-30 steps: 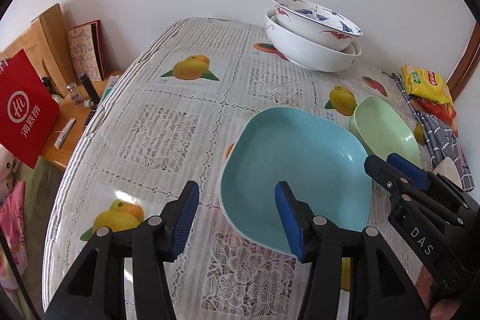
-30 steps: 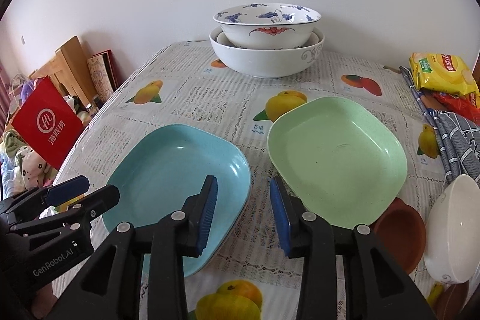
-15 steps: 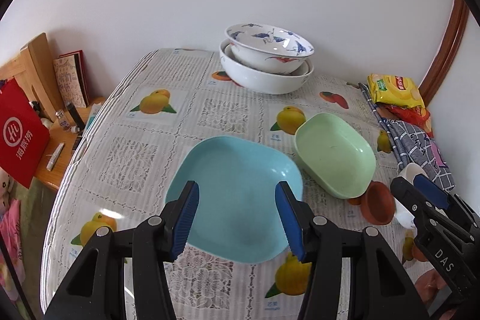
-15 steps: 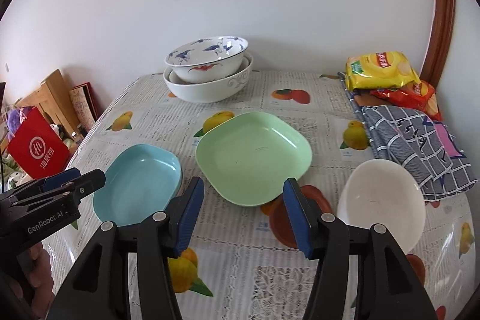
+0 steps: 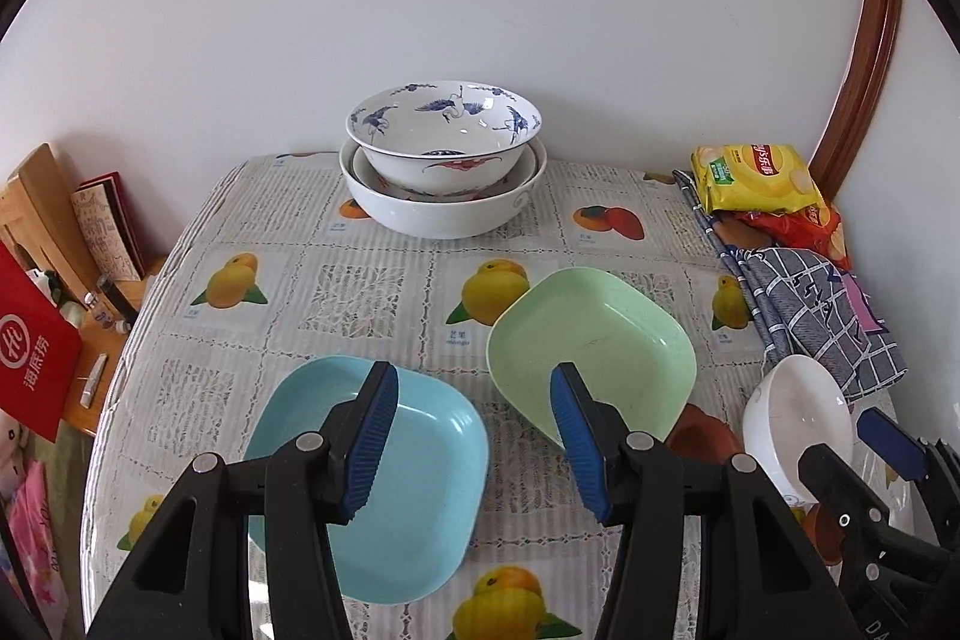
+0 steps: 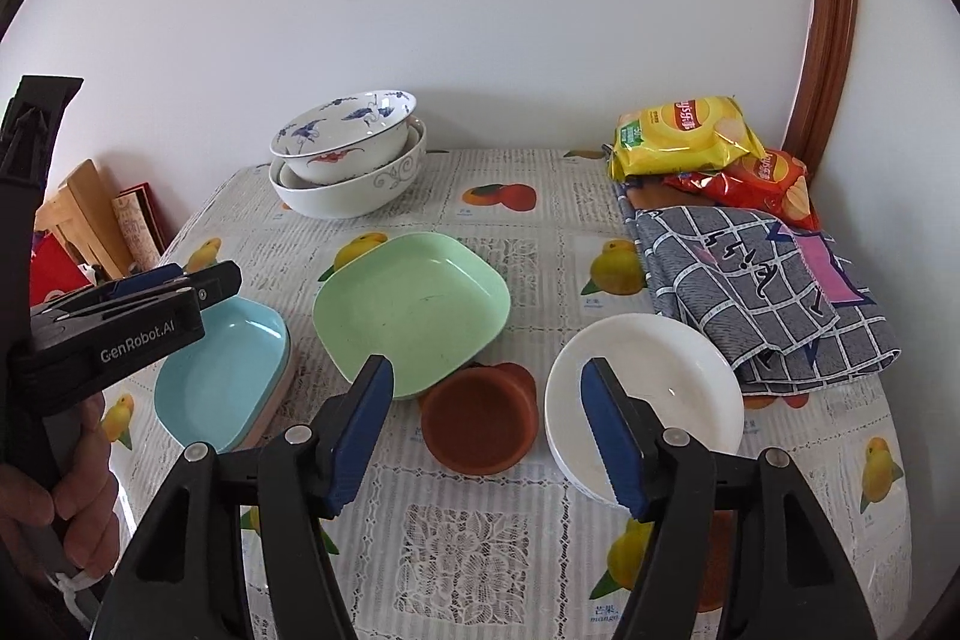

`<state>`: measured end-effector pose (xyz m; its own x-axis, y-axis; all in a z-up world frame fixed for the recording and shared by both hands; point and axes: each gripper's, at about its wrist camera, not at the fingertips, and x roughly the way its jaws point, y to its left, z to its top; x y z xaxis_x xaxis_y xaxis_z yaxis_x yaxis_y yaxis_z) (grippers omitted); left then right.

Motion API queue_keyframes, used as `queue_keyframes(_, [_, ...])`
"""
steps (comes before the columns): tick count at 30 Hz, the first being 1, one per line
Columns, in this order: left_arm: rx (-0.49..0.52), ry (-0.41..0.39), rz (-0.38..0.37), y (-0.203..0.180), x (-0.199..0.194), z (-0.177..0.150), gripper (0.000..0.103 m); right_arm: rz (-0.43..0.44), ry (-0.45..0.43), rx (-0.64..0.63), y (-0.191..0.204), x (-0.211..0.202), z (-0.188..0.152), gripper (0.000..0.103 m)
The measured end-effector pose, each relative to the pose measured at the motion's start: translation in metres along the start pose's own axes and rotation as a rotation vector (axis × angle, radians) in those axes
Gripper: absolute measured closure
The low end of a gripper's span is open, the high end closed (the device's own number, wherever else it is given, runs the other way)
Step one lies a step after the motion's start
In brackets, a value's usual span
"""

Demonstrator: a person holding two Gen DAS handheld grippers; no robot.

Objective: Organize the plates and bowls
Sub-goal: 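Move the right gripper to the light green plate rim and close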

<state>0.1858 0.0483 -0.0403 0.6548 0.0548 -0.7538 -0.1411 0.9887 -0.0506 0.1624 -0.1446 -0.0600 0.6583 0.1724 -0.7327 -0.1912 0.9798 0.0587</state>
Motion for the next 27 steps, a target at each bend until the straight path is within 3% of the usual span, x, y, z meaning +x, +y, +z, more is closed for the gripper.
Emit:
queue_keyframes(16, [-0.010, 0.103, -0.015, -0.010, 0.061, 0.013, 0.052, 0.007, 0.044, 0.008, -0.012, 0.064, 0.028, 0.039])
queue_keyframes(27, [-0.019, 0.168, -0.017, -0.009, 0.110, 0.022, 0.052, 0.006, 0.113, 0.010, -0.013, 0.128, 0.042, 0.051])
